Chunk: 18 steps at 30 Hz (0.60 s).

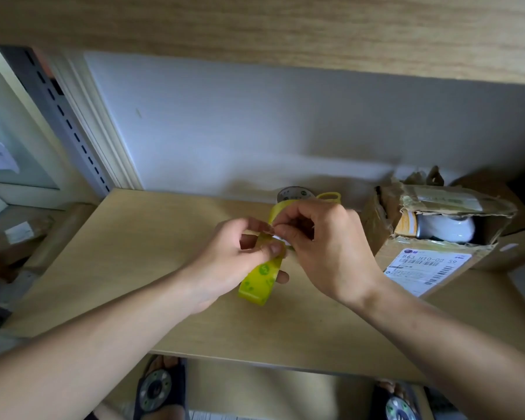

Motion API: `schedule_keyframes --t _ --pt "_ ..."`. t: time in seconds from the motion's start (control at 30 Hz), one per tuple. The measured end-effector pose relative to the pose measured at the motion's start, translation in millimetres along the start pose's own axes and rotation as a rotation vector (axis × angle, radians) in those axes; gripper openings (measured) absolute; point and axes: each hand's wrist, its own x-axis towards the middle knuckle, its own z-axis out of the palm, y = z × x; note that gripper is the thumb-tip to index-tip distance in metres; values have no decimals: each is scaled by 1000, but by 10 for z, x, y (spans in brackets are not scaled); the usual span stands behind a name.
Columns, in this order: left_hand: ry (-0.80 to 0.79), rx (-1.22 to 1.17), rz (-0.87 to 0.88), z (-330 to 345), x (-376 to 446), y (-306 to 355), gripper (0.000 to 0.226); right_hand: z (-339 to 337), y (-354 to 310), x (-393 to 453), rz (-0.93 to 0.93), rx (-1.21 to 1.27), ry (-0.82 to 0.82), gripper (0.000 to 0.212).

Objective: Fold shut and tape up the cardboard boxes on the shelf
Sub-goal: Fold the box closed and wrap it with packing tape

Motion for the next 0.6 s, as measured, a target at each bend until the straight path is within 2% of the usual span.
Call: schedule_keyframes --t 0.13,0.3,0.4,0.6 --pt "69 300 136 -64 57 -77 11 6 22 43 -47 16 -81 14" --pt "116 499 292 -96 65 -12 13 33 4 65 -122 6 -105 18" --pt "183 523 371 -67 65 34 12 23 -8 76 -138 26 -109 16" --pt "175 489 458 -129 71 144 21 11 -24 118 -155 23 -76 16"
